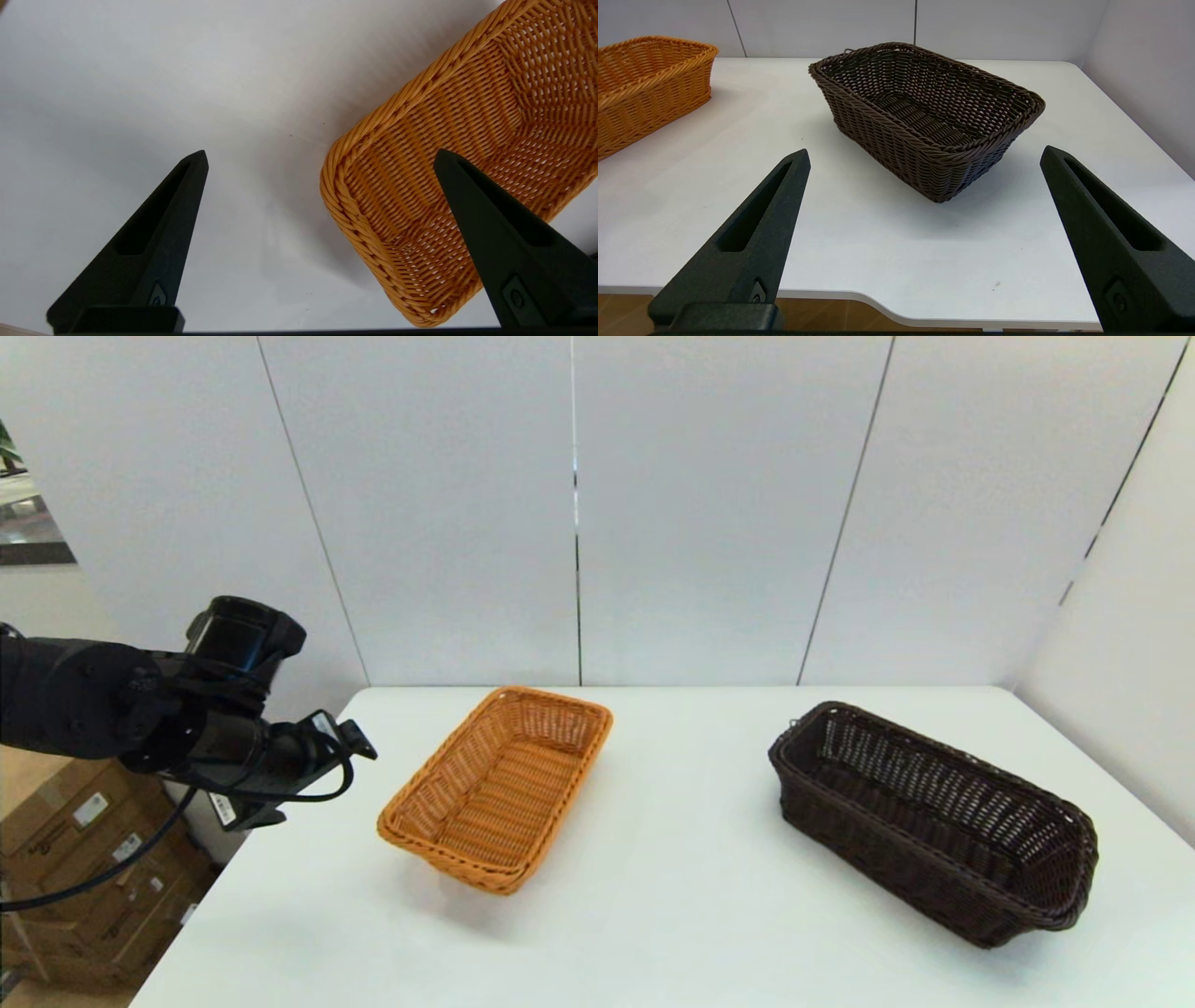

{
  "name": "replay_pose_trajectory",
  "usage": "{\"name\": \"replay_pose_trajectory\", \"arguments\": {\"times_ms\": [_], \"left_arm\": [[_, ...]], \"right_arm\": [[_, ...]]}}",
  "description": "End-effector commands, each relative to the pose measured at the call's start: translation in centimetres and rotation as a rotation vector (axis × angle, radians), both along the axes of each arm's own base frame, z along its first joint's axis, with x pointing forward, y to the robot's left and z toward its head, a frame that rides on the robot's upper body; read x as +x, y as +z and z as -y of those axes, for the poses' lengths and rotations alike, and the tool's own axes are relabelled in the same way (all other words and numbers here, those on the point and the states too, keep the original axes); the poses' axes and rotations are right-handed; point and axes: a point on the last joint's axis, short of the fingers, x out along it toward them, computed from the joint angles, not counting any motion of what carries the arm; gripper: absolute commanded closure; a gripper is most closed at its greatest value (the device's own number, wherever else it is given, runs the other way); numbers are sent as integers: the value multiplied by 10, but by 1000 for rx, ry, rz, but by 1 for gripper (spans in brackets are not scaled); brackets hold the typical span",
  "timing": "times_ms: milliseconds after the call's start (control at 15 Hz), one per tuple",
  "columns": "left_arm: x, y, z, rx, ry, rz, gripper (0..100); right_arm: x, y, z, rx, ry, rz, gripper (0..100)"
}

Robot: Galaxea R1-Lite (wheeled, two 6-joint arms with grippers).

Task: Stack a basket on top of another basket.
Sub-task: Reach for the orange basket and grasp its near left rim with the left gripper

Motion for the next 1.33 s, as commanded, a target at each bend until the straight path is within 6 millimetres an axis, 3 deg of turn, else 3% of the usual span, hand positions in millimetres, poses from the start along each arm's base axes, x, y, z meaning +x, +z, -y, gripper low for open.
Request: {"name": "replay_pose_trajectory", "arguments": {"times_ms": [67,267,600,1333], "left_arm": [[-13,-7,14,-10,-3,-32,0],[-20,-17,39,28,-22,-30,0],[-12,-54,70,87,18,-74,0],[-19,-72,79,75,10,-84,0]], "right_arm": [[0,0,0,-1,0,0,0],[0,0,0,-1,0,0,0],[0,0,0,-1,0,-3,0],[0,0,0,-1,0,0,0]]}}
